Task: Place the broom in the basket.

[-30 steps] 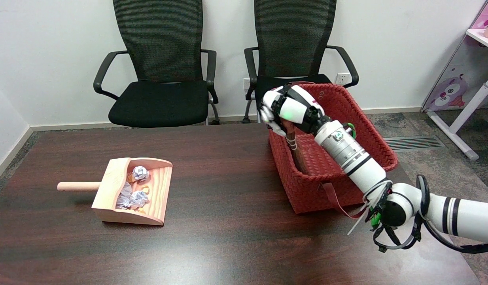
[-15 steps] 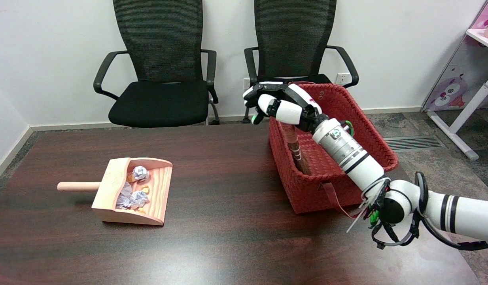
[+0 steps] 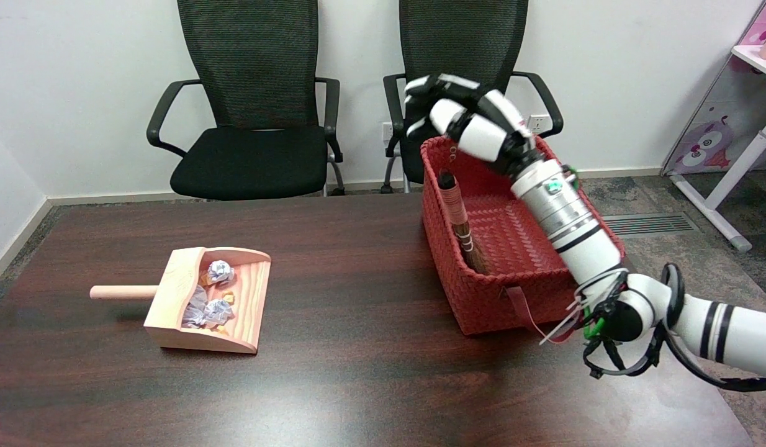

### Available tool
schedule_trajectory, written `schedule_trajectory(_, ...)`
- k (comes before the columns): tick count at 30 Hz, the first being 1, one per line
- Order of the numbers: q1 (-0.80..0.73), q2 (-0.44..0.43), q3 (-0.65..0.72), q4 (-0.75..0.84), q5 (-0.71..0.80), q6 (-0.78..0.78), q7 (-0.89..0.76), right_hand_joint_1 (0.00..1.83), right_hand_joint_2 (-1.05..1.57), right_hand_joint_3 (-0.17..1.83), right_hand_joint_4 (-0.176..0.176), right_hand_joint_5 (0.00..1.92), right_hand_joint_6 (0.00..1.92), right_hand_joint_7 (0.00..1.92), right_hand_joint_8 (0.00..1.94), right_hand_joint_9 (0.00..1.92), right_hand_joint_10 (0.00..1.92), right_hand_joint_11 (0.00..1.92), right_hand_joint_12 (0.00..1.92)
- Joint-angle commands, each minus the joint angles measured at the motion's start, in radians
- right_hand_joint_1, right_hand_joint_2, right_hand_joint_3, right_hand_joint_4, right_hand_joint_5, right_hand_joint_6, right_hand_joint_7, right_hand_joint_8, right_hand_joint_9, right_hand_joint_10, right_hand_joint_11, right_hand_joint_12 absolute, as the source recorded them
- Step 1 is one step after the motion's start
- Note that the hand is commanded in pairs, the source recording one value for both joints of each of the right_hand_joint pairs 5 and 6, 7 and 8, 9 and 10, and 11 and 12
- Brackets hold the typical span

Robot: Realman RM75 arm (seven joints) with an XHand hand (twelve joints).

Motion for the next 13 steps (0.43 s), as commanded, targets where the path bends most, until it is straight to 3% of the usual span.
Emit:
schedule_trajectory(1, -0.267, 0.196, 0.315, -0.262, -0.003, -0.173, -0.004, 0.73, 0.98, 1.07, -0.176, 0.66, 0.66, 0.66, 0.66, 0.55, 0.55, 0.79, 0.79)
schedule_trajectory(4, -0.312, 0.231, 0.316, -0.291, -0.008, -0.2, -0.004, 0.73, 0.99, 1.07, -0.176, 0.67, 0.67, 0.67, 0.67, 0.56, 0.56, 0.8, 0.8)
schedule_trajectory(13, -0.371, 0.228, 0.289, -0.265, -0.044, -0.226, -0.004, 0.73, 0.99, 1.08, -0.176, 0.67, 0.67, 0.67, 0.67, 0.61, 0.61, 0.99, 0.99)
